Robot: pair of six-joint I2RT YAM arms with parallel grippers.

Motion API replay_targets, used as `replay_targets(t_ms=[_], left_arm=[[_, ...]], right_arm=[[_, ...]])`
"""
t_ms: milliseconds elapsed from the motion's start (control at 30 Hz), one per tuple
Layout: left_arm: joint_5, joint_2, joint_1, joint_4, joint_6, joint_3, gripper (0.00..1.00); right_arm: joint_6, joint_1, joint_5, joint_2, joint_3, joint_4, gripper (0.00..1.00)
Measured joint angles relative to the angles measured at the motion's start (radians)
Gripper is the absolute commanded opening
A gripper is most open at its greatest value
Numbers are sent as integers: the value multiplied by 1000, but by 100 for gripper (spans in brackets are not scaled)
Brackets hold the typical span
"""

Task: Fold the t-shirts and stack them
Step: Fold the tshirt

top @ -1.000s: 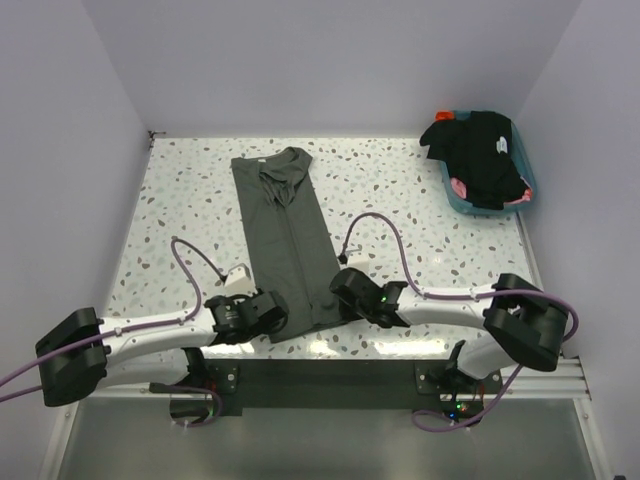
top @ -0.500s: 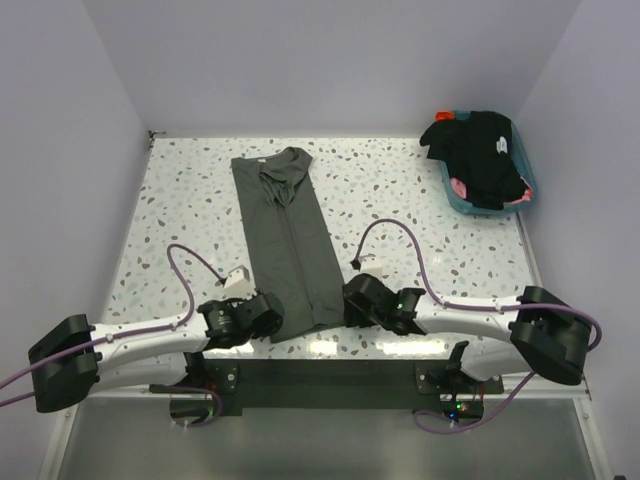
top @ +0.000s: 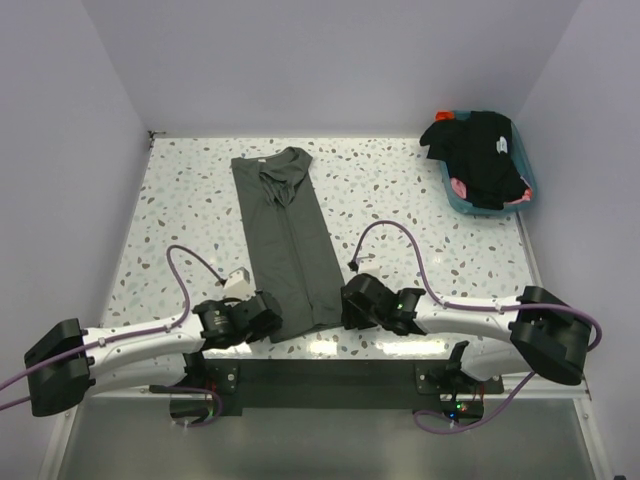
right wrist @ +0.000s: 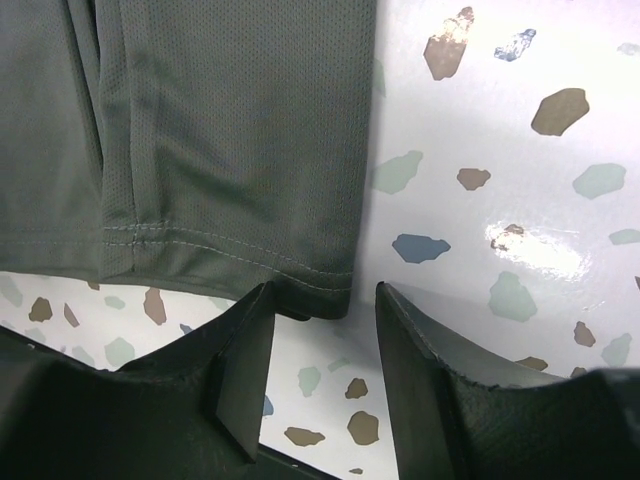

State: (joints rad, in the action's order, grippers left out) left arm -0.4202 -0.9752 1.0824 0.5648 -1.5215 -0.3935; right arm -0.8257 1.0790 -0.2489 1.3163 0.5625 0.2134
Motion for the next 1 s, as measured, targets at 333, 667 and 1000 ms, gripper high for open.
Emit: replay_targets(t_ms=[333,667,1000], left_arm=[[105,-10,0,-5,-3,0,43],[201,-48,0,-57,-3,2,27],[268,-63,0,-77,33,6,0]], right_arm=[[-2,2,34,7,0,-12,43],[-17,3,59,26,-2,-40,19],[-34,31,53,-3,-6,27,0]])
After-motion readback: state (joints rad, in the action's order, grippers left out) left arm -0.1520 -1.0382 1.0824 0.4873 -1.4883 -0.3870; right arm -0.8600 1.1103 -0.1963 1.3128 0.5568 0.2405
